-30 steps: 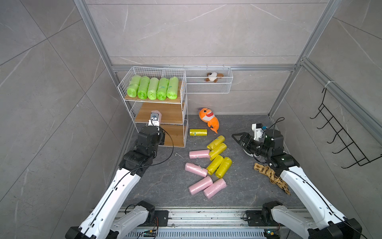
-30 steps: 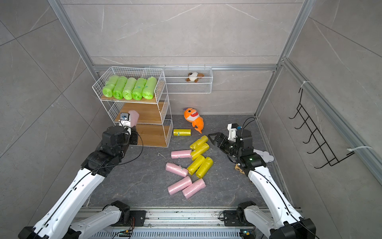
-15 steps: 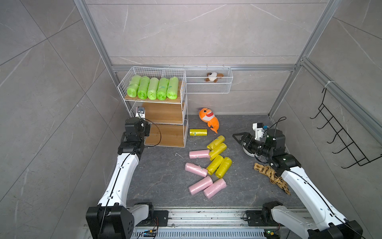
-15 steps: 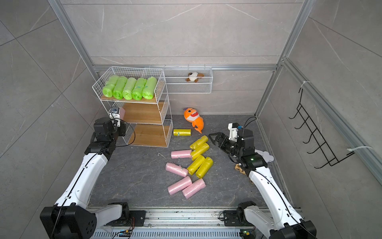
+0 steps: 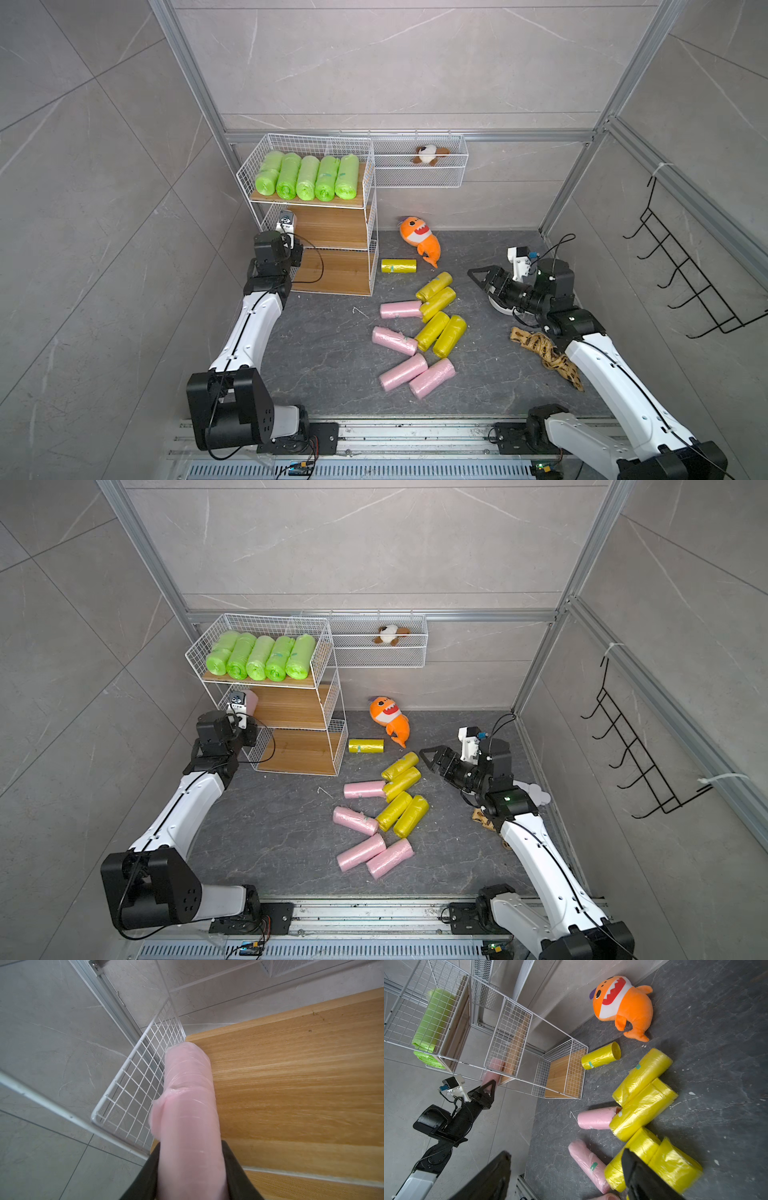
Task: Sort the rolls of trash bags by color and place them on the shelf
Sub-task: Place the roll of trash bags on the shelf.
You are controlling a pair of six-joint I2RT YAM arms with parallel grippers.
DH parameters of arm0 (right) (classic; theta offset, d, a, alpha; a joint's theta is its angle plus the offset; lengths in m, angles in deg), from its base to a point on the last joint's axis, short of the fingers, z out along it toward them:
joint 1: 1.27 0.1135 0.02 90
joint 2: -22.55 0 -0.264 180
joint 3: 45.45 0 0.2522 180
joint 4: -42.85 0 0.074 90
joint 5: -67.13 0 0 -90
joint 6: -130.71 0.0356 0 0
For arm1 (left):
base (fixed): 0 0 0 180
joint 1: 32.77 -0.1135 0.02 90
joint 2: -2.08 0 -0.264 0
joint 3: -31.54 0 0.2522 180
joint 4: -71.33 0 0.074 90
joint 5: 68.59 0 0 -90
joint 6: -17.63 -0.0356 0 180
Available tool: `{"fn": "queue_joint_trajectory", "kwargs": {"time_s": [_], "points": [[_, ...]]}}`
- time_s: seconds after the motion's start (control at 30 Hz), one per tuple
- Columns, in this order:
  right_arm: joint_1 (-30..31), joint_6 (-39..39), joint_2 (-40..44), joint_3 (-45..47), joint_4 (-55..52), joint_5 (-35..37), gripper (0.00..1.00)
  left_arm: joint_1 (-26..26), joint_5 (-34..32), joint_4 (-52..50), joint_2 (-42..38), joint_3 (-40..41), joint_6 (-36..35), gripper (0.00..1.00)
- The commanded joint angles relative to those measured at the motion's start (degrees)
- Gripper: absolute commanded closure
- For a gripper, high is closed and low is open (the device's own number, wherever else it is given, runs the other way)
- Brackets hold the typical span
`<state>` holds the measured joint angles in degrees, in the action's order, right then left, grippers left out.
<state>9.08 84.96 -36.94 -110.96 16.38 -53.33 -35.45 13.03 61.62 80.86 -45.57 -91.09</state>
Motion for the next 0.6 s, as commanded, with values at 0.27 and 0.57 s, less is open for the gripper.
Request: {"fn": "queue_joint_trajectory", "kwargs": {"time_s": [0.27, 0.57], "points": [[-0.28, -0.81, -1.9, 0.66, 0.21, -2.05, 0.12, -0.48, -1.54, 5.77, 0.09, -0.84, 1.06, 0.45], [-0.26, 0.0, -2.33, 1.68, 1.35, -3.46, 0.12, -0.41, 1.29, -0.65, -4.9, -1.26, 9.95, 0.25]]}}
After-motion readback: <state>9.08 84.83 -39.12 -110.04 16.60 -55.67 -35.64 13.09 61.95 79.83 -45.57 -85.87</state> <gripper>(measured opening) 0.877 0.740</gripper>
